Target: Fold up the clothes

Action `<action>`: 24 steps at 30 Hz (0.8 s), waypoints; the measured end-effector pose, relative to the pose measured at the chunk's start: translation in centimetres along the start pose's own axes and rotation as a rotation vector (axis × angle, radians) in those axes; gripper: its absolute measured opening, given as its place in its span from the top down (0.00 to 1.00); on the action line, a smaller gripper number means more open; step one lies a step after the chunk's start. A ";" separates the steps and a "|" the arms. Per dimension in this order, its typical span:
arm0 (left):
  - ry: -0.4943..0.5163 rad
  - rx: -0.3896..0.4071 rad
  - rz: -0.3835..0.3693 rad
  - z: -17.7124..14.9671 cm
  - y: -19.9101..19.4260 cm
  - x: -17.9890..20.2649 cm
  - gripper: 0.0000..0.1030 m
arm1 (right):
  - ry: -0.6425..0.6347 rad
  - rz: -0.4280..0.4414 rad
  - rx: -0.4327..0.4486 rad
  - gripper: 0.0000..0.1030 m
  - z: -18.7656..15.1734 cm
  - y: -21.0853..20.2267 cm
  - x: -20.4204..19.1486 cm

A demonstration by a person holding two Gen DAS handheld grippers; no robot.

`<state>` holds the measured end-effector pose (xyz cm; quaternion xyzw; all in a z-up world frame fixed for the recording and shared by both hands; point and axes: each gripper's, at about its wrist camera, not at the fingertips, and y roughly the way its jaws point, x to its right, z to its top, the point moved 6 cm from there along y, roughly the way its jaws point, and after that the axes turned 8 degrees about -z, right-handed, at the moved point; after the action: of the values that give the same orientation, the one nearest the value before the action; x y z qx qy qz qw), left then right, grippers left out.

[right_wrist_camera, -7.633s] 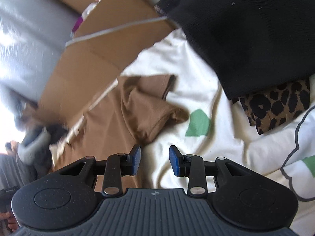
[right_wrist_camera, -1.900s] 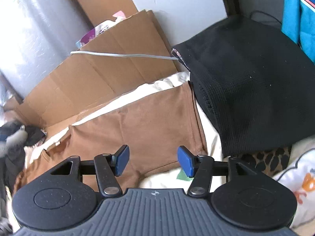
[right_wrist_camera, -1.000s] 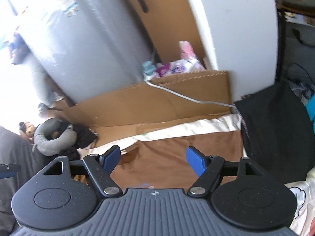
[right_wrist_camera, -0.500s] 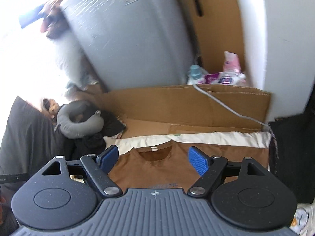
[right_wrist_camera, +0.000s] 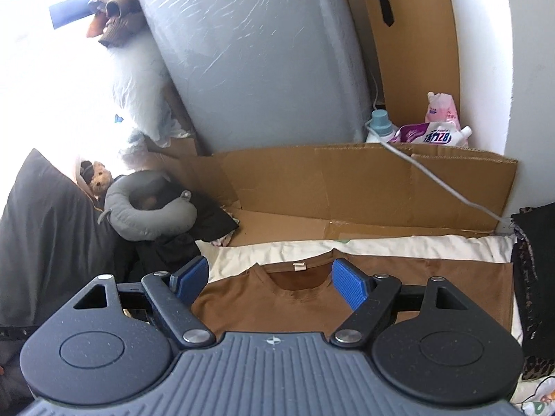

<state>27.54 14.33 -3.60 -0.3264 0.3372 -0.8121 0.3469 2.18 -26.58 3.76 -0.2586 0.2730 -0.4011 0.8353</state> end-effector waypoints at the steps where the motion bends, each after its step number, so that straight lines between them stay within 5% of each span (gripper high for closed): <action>1: -0.006 0.003 0.002 -0.1 0.2 -0.5 0.14 | -0.001 0.003 -0.002 0.19 -0.5 0.3 -0.3; 7: -0.034 0.000 0.039 -0.8 2.1 -3.7 0.23 | -0.072 0.056 -0.003 0.19 -3.3 3.0 -3.1; 14: -0.140 0.097 0.049 -1.2 4.8 -8.4 0.27 | -0.161 0.113 -0.070 0.19 -8.3 8.3 -6.6; 23: -0.186 0.093 0.003 -3.5 11.7 -11.6 0.34 | -0.226 0.194 -0.166 0.19 -15.1 13.9 -10.1; 24: -0.188 0.088 -0.009 -3.7 12.7 -11.8 0.41 | -0.234 0.197 -0.173 0.19 -15.8 14.4 -10.3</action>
<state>35.56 18.03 -18.97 -0.3871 0.2654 -0.7935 0.3873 -6.14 -13.73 -14.34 -0.3464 0.2316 -0.2594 0.8713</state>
